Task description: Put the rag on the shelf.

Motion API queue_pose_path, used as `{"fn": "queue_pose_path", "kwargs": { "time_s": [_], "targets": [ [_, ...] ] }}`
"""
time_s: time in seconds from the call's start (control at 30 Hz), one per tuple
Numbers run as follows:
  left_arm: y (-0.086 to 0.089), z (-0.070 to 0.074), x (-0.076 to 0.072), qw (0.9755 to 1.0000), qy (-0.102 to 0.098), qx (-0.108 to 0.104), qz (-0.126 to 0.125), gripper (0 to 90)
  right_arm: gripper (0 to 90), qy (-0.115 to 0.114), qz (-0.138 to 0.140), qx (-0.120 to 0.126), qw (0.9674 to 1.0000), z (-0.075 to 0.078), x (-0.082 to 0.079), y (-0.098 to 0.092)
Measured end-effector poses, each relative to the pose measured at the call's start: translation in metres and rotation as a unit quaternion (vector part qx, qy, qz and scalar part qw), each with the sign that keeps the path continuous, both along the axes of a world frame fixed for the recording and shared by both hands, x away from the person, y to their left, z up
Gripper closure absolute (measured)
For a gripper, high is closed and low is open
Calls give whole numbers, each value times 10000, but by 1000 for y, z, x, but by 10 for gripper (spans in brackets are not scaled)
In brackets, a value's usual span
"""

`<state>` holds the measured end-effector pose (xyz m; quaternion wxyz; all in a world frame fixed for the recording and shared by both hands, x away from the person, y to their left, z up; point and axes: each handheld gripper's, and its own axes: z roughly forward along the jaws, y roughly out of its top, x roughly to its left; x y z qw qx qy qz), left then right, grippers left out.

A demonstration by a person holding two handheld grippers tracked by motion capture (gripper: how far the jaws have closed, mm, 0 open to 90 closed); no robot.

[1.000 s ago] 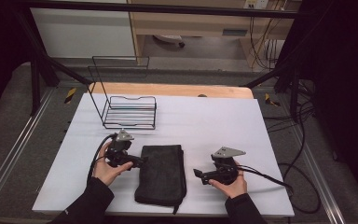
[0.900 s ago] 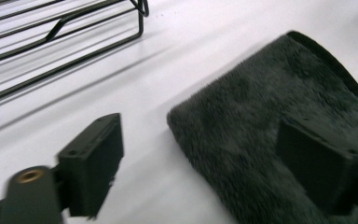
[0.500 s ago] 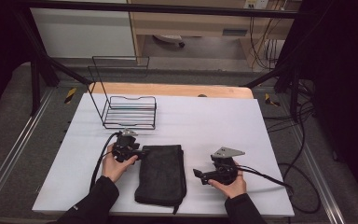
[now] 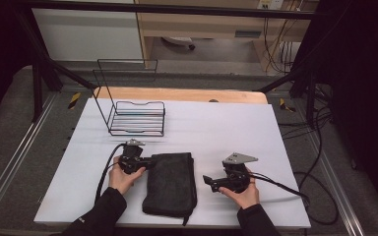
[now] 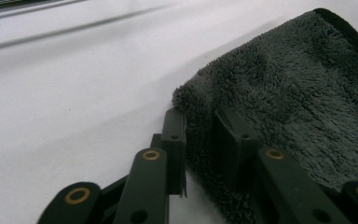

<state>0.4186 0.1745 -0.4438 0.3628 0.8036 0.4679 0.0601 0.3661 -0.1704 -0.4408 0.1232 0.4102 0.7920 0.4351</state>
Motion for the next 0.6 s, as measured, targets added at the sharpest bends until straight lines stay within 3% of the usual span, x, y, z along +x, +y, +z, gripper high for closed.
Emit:
{"fn": "queue_pose_path", "kwargs": {
  "time_s": [0.1, 0.37, 0.6],
  "targets": [
    [-2, 0, -1, 10000, -33, 25, -5, 769, 32, -34, -130, -26, 9999, 6, 6, 11],
    [-4, -1, -3, 9998, -167, 100, -36, 776, 74, 1, -61, 63, 10000, 11, 27, 38],
    [-4, -1, -4, 9997, -212, 135, -51, 776, 235, 271, -157, 138, 9994, -5, 48, 70]
  ]
}}
